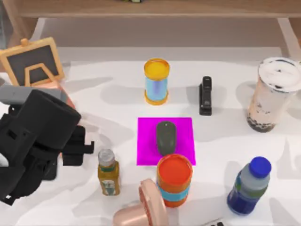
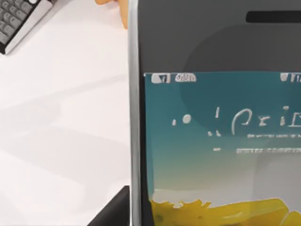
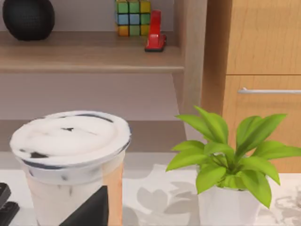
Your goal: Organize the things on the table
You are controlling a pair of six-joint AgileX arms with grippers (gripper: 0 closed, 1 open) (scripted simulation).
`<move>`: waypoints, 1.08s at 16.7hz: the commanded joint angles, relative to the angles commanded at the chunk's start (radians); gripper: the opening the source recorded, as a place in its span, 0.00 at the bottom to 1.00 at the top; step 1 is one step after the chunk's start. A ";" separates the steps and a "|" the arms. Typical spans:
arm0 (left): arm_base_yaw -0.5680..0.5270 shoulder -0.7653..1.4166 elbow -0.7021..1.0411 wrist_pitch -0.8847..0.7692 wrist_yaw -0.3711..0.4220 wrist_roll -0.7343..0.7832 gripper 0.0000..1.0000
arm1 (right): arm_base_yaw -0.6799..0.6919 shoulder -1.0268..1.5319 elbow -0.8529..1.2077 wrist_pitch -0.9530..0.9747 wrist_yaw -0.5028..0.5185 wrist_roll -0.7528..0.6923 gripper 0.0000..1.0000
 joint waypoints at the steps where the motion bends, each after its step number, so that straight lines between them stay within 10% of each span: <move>1: -0.018 0.002 0.000 0.055 -0.055 -0.019 0.00 | 0.000 0.000 0.000 0.000 0.000 0.000 1.00; 7: -0.050 0.033 -0.013 0.315 -0.230 -0.121 0.00 | 0.000 0.000 0.000 0.000 0.000 0.000 1.00; 18: -0.096 -0.025 -0.002 0.411 -0.233 -0.115 0.00 | 0.000 0.000 0.000 0.000 0.000 0.000 1.00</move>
